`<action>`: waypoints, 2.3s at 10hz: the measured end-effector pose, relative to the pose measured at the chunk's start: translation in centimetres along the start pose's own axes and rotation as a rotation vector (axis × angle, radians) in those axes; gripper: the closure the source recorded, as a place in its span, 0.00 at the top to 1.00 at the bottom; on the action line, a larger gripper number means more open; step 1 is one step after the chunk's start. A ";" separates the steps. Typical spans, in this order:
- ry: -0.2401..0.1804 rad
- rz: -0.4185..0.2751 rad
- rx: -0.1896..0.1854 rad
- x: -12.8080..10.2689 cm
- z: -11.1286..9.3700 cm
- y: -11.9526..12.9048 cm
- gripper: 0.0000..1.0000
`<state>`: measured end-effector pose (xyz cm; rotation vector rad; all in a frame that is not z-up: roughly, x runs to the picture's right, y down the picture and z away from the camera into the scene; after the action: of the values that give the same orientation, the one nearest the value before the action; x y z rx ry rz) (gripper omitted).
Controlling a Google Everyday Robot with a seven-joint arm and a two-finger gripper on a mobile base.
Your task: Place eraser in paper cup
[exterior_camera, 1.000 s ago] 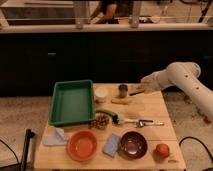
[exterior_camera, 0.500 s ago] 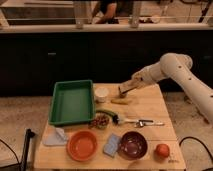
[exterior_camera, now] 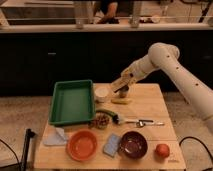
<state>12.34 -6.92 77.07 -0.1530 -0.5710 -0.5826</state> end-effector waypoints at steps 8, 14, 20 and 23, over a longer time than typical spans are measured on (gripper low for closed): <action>-0.118 -0.048 -0.101 -3.3 4.5 -4.0 0.06; -0.240 0.050 -0.090 -4.5 6.8 -4.8 0.06; -0.282 0.157 -0.088 -5.8 9.0 -5.5 0.06; -0.298 0.215 -0.085 -5.7 10.1 -6.1 0.06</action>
<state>0.34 -6.29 82.24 -0.3813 -0.8069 -0.3766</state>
